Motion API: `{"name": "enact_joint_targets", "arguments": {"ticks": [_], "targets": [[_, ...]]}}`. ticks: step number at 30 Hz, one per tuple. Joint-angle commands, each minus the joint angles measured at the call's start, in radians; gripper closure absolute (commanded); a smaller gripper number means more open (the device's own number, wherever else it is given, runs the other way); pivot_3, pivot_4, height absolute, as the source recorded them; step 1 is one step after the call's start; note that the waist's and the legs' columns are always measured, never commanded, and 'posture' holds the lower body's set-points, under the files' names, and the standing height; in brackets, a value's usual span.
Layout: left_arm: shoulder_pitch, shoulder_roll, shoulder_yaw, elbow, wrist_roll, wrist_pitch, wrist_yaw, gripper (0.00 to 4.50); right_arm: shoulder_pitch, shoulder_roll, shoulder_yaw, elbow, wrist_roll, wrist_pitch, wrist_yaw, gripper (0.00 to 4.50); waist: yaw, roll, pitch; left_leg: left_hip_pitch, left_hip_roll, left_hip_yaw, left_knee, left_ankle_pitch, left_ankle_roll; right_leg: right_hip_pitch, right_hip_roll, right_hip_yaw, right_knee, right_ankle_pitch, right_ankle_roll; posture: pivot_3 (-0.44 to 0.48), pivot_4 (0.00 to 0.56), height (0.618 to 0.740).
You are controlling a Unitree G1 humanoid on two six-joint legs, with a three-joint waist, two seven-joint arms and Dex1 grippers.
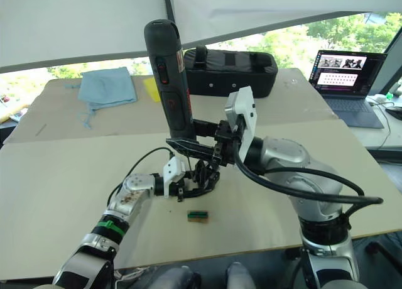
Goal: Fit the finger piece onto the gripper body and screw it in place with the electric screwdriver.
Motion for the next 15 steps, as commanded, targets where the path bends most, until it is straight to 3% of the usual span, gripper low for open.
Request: {"name": "enact_joint_targets", "arguments": {"ticks": [1,15], "targets": [[0.016,0.001,-0.011,-0.008,0.004,0.014,0.016,2.22,-0.056,0.011,-0.021,0.016,-0.007,-0.024,0.0,2.58,0.001,0.0,0.0,0.0,0.0,0.0,0.0,0.0,0.0,0.0,0.0,0.0,0.0,0.0,0.0,0.0,0.15,0.74],[0.017,-0.012,-0.018,-0.002,0.008,0.014,0.048,2.22,-0.101,0.047,0.018,0.048,-0.046,-0.018,-0.002,2.58,0.006,0.0,0.0,0.0,0.0,0.0,0.0,0.0,0.0,0.0,0.0,0.0,0.001,0.0,0.0,0.0,0.15,0.74]]}}
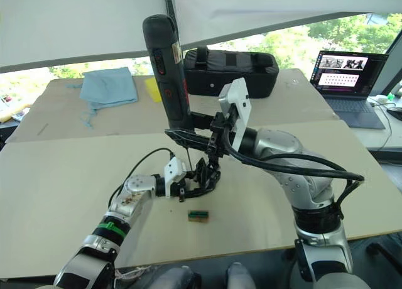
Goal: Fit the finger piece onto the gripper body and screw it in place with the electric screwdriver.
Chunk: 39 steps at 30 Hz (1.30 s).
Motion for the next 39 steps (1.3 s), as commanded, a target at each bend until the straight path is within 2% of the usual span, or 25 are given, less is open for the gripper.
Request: {"name": "enact_joint_targets", "arguments": {"ticks": [1,22,39], "targets": [[0.01,-0.002,-0.012,0.0,0.009,0.007,0.016,2.22,-0.037,0.016,-0.013,-0.03,-0.001,-0.019,-0.003,2.58,0.0,0.0,0.0,0.0,0.0,0.0,0.0,0.0,0.0,0.0,0.0,0.0,0.0,0.0,0.0,0.0,0.15,0.74],[0.01,0.007,-0.009,-0.002,0.009,0.007,0.019,2.22,0.018,0.014,0.015,-0.01,-0.118,-0.068,0.078,2.58,0.0,0.0,0.0,0.0,0.0,0.0,0.0,0.0,0.0,0.0,0.0,0.0,0.0,0.0,0.0,0.0,0.15,0.74],[0.007,0.005,-0.012,0.006,0.008,0.0,0.012,2.22,-0.017,0.024,-0.017,-0.029,-0.084,-0.027,0.06,2.58,0.0,0.0,0.0,0.0,0.0,0.0,0.0,0.0,0.0,0.0,0.0,0.0,0.0,0.0,0.0,0.0,0.15,0.74]]}}
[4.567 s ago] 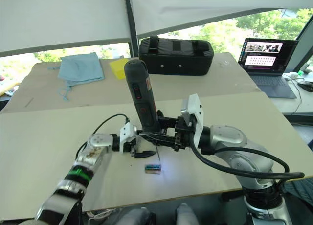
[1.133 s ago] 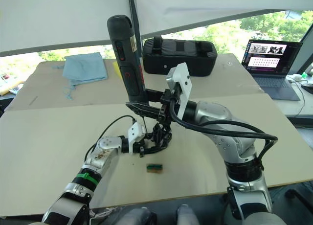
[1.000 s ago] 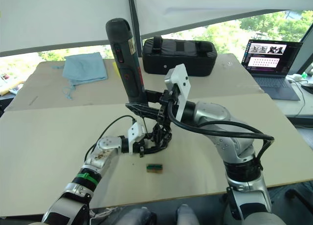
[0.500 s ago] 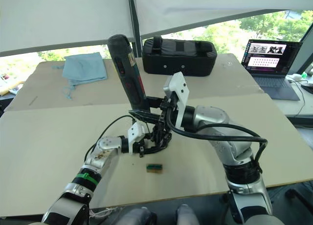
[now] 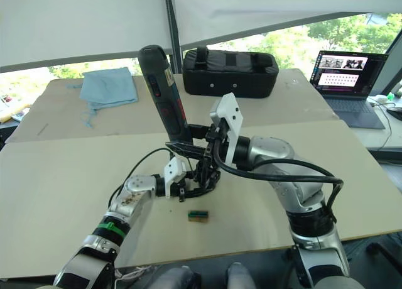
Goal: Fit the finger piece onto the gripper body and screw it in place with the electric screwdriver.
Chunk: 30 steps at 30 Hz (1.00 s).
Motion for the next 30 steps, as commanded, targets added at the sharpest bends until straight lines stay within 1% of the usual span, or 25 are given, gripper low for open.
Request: {"name": "enact_joint_targets", "arguments": {"ticks": [1,14,30], "targets": [[0.005,0.003,-0.01,0.009,0.009,0.001,0.007,2.22,-0.05,0.004,-0.056,-0.051,0.044,-0.001,-0.01,2.58,0.0,0.0,0.0,0.0,0.0,0.0,0.0,0.0,0.0,0.0,0.0,0.0,0.0,0.0,0.0,0.0,0.15,0.74],[0.009,0.004,-0.01,-0.001,0.008,0.001,0.01,2.22,-0.045,0.003,-0.053,-0.041,0.041,0.002,-0.012,2.58,0.0,0.0,0.0,0.0,0.0,0.0,0.0,0.0,0.0,0.0,0.0,0.0,0.0,0.0,0.0,0.0,0.15,0.74],[-0.001,0.006,-0.007,0.001,0.006,0.005,0.009,2.22,-0.019,-0.008,-0.04,-0.022,0.002,-0.024,0.022,2.58,0.0,0.0,0.0,0.0,0.0,0.0,0.0,0.0,0.0,0.0,0.0,0.0,0.0,0.0,0.0,0.0,0.15,0.74]]}}
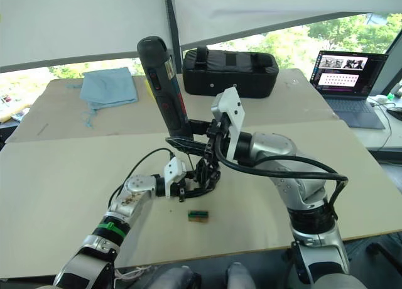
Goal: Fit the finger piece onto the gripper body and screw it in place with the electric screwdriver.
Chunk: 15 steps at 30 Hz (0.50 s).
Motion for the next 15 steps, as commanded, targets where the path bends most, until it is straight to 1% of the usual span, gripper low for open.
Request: {"name": "enact_joint_targets", "arguments": {"ticks": [1,15], "targets": [[-0.002,0.006,-0.006,0.001,0.005,0.013,0.009,2.22,-0.007,-0.003,-0.023,-0.02,-0.001,-0.044,0.014,2.58,0.0,0.0,0.0,0.0,0.0,0.0,0.0,0.0,0.0,0.0,0.0,0.0,0.0,0.0,0.0,0.0,0.15,0.74],[0.003,0.007,-0.005,-0.013,0.002,0.021,0.008,2.22,-0.006,0.006,-0.022,-0.013,-0.023,-0.056,0.028,2.58,0.0,0.0,0.0,0.0,0.0,0.0,0.0,0.0,0.0,0.0,0.0,0.0,0.0,0.0,0.0,0.0,0.15,0.74]]}}
